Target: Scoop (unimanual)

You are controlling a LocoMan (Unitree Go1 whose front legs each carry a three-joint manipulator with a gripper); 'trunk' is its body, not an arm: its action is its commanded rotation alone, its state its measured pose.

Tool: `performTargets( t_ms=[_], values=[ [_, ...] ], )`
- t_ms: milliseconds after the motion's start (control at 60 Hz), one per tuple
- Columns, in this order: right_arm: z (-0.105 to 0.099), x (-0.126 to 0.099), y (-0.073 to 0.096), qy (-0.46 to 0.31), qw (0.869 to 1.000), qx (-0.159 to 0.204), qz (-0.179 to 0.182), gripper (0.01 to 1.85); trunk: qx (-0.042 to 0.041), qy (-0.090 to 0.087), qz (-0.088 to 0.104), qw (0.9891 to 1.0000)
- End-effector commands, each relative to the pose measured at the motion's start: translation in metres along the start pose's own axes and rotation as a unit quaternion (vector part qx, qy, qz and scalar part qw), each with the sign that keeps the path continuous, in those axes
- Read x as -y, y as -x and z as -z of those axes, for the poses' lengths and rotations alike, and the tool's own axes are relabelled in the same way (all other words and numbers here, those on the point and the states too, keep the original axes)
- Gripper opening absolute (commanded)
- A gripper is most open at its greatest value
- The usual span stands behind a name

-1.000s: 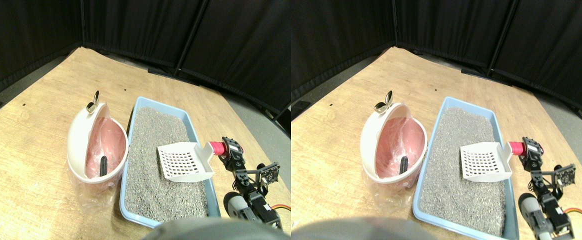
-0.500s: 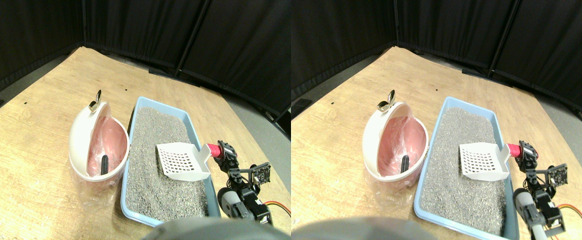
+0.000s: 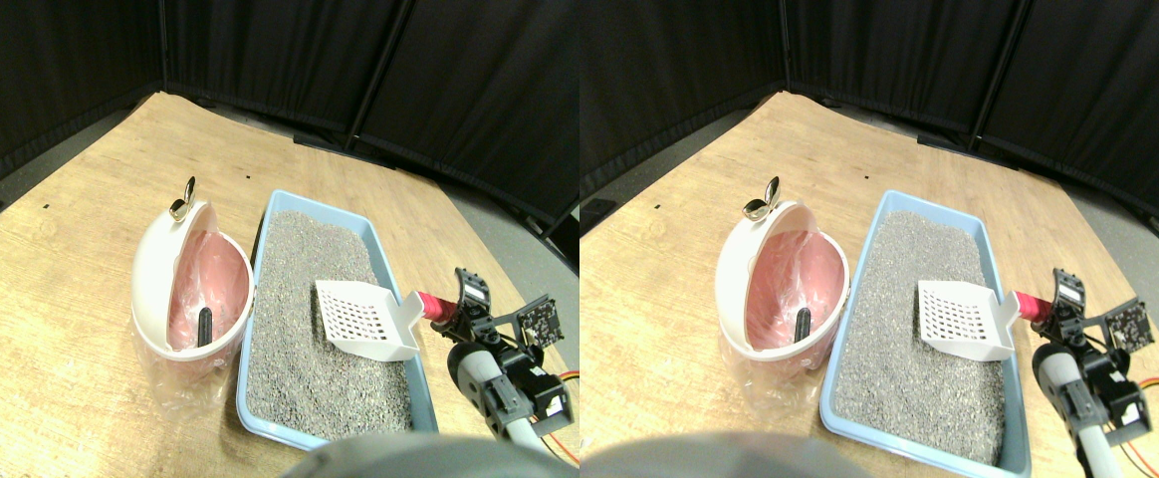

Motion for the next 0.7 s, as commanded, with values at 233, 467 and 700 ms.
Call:
performTargets(
  t_ms=[233, 467, 700],
  values=[
    [-0.014, 0.006, 0.010, 0.013, 0.999, 0.006, -0.044, 1.56, 0.0023, 0.011, -0.004, 0.9999],
    [-0.022, 0.018, 0.027, 0.026, 0.999, 0.001, -0.043, 1.53, 0.0014, 0.008, 0.000, 1.0000],
    [-0.034, 0.033, 0.045, 0.015, 0.997, 0.046, -0.066, 1.22, 0.0025, 0.000, 0.014, 0.9999]
  ],
)
